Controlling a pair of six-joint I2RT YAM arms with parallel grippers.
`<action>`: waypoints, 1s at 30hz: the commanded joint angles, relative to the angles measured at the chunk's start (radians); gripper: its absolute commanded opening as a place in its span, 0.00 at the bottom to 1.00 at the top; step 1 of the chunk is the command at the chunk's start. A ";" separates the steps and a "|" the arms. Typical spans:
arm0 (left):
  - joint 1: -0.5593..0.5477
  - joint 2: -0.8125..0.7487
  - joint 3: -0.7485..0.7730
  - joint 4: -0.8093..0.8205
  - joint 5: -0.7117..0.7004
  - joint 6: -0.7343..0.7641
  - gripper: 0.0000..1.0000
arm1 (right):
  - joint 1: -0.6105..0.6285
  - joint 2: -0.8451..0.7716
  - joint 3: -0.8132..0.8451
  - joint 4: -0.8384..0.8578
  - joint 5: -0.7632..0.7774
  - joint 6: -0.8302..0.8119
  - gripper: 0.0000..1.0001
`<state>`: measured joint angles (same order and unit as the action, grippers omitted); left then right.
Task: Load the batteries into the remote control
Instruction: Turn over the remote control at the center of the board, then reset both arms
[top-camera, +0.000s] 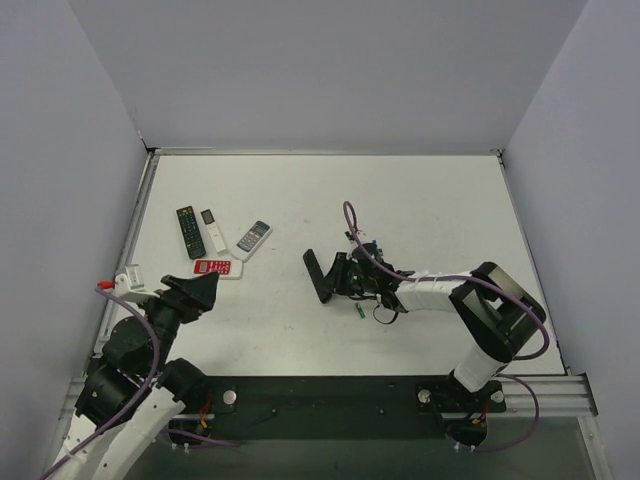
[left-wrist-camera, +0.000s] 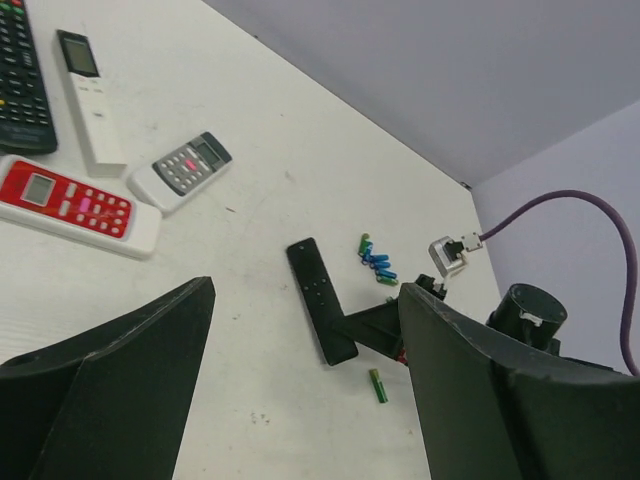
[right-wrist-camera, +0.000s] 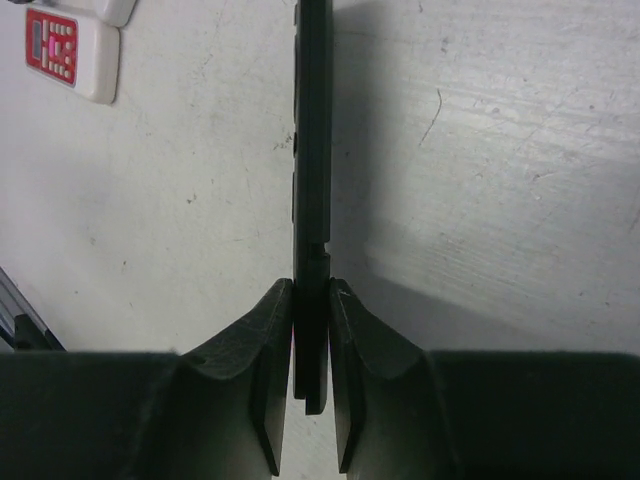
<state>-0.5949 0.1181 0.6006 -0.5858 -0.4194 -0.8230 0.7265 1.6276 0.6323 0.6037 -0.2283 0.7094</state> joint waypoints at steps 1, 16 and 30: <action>-0.002 -0.038 0.057 -0.109 -0.114 0.122 0.85 | -0.036 0.041 -0.039 0.119 -0.046 0.125 0.22; -0.014 0.080 -0.032 -0.032 -0.056 0.154 0.90 | -0.142 -0.450 0.055 -0.382 0.258 -0.224 1.00; -0.006 0.213 0.051 -0.071 -0.107 0.077 0.93 | -0.188 -1.067 0.081 -0.771 0.747 -0.396 1.00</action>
<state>-0.6025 0.3580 0.5690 -0.6525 -0.4686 -0.7303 0.5381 0.7235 0.7654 -0.1192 0.4110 0.3965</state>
